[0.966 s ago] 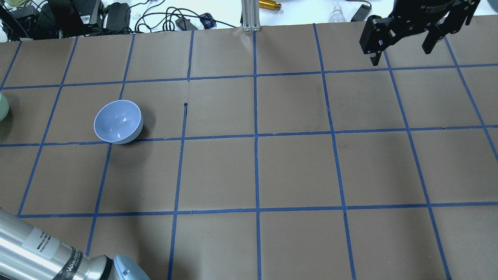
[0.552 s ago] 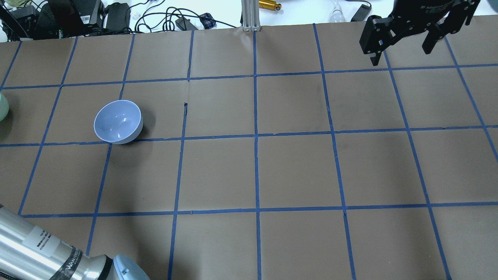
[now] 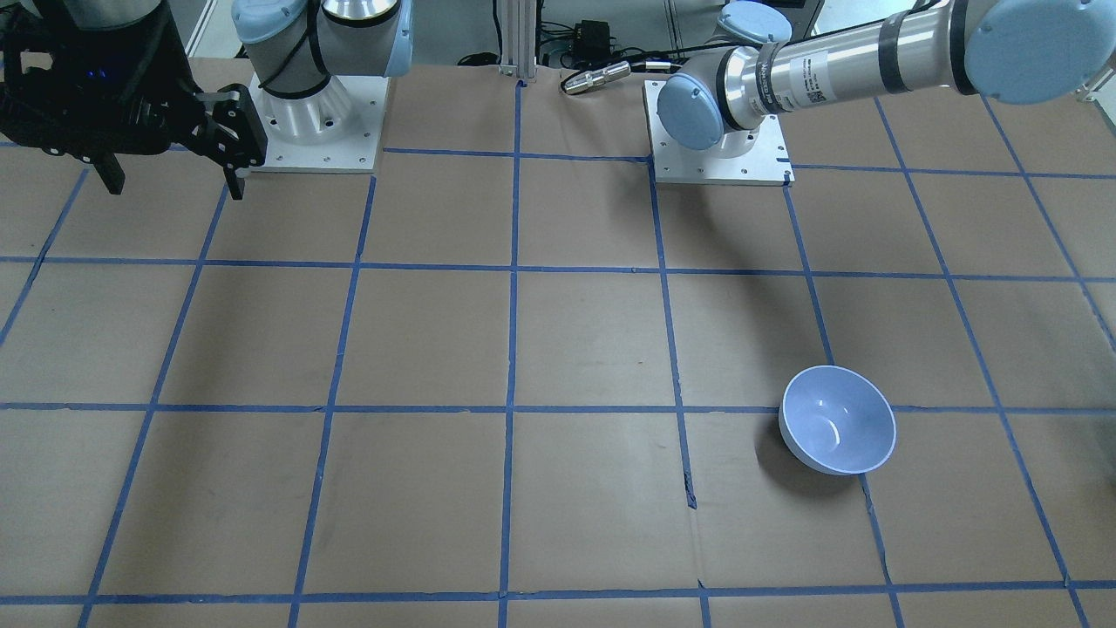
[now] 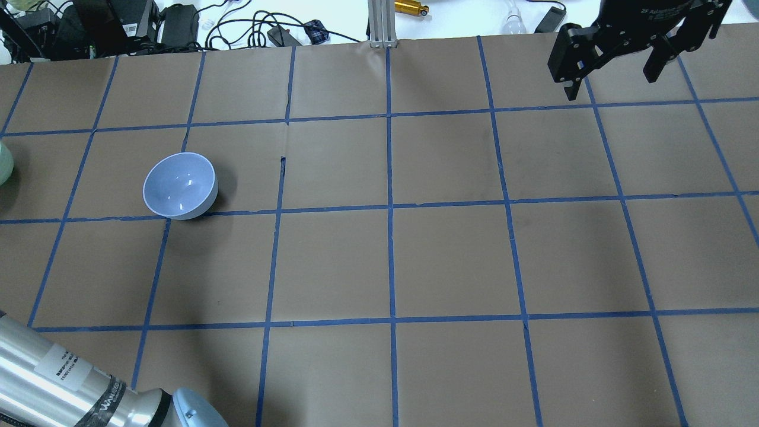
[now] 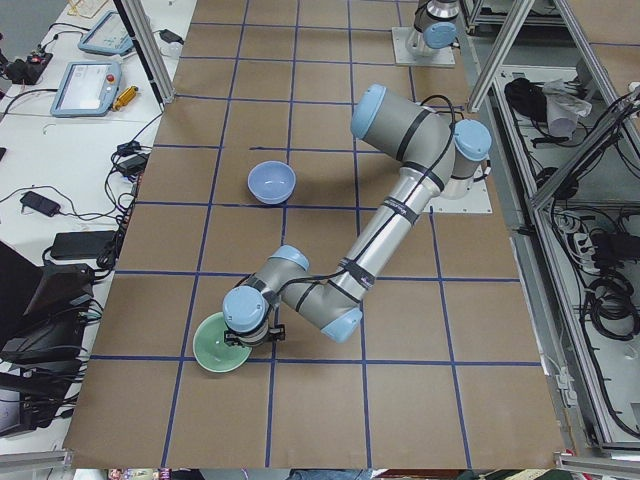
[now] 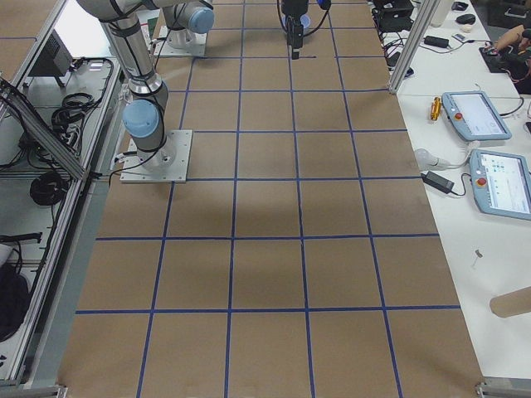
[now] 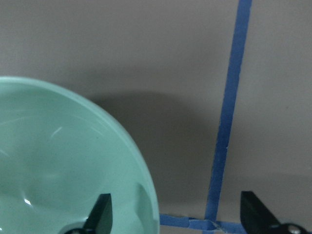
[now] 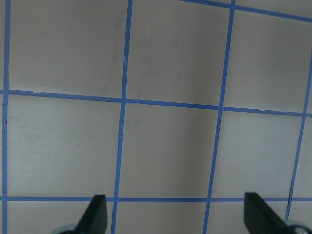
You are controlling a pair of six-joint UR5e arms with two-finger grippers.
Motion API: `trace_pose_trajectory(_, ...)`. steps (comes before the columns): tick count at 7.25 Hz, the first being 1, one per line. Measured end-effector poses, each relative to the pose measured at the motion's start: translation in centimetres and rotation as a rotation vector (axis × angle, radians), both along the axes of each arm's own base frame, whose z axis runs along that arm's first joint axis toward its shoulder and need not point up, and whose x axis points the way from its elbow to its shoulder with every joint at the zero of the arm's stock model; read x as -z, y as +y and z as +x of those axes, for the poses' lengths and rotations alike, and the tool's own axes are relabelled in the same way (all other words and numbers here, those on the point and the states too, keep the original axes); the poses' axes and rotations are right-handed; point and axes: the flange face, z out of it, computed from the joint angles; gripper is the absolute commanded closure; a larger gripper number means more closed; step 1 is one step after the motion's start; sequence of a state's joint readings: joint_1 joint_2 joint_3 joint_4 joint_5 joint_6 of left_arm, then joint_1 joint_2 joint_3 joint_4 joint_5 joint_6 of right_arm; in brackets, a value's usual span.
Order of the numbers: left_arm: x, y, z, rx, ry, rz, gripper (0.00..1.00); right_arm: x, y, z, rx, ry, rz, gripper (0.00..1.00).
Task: Stack green bowl on blue bowl
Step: 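Close the left gripper on the rim of the mint-green bowl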
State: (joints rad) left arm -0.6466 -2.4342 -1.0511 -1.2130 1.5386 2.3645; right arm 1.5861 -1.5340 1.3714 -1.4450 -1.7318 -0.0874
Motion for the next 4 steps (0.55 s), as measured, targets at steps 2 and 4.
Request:
trace_pose_trajectory(2, -0.19, -0.12, 0.01, 0.011, -0.012, -0.009, 1.0, 0.0, 0.0, 0.0, 0.0, 0.0, 0.0, 0.0)
trace_pose_trajectory(4, -0.42, -0.14, -0.14, 0.017, -0.016, -0.012, 1.0, 0.0, 0.0, 0.0, 0.0, 0.0, 0.0, 0.0)
